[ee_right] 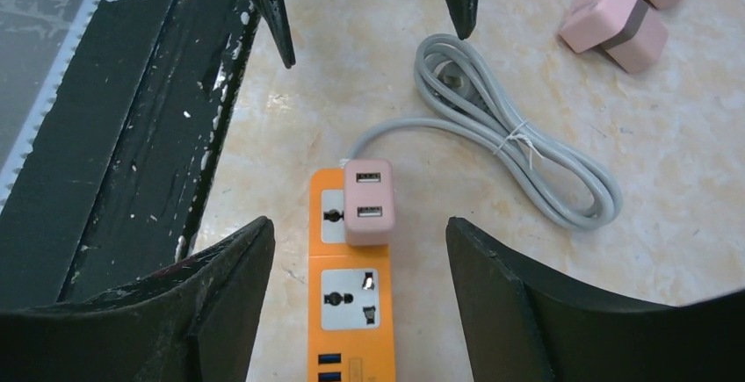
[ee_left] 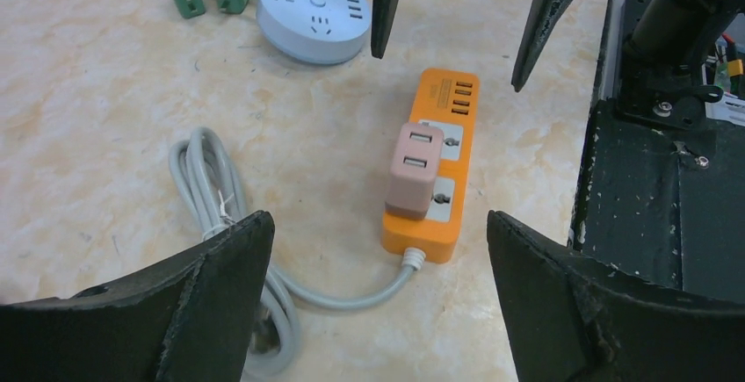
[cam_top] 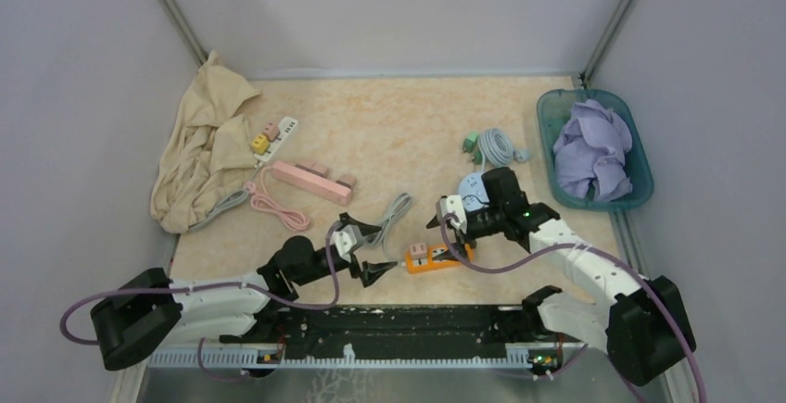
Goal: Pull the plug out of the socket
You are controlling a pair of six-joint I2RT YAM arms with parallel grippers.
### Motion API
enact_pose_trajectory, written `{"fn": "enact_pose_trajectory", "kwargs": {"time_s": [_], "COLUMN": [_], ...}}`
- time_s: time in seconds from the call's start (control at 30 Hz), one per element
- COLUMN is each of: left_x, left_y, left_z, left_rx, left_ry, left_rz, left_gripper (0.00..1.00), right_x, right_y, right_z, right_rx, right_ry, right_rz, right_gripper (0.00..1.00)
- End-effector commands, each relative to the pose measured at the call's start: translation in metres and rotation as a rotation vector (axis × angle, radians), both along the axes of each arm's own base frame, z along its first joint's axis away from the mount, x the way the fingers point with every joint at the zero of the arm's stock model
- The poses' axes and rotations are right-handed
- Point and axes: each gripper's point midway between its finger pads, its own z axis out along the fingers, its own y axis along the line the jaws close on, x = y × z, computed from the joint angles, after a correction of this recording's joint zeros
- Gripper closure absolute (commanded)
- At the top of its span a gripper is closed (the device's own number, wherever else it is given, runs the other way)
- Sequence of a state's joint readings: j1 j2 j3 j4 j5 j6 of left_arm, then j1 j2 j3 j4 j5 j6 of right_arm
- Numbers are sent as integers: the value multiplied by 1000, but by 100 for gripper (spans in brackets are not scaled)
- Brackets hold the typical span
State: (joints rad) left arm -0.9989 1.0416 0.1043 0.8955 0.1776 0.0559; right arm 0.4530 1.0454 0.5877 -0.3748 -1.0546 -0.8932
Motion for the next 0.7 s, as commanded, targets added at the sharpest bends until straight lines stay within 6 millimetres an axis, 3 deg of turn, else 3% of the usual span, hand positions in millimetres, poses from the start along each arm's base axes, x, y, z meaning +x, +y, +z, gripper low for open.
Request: {"fn": "enact_pose_trajectory", "kwargs": {"time_s": [0.0,0.27,0.4,0.67], "left_x": [-1,1,7,-1], "left_y": [16,26,31,29], "left_z": [-1,-13,-16,-23], "left_rx": [-52,-30,-42,-27], "left_ry": [39,75,101,99], "left_rz": [66,110,164,114], "left_gripper": [3,0,0,0], "right_x": [6,7,6,6], "right_y": [17,37,43,50], "right_z": [-1,-25,-36,-47], "right_rx": [-29,-153,-196,-243], "right_ry": [-47,-71,-60,-53], "right_rz": [0,-6,-13,-20], "right_gripper": [25,25,32,43]}}
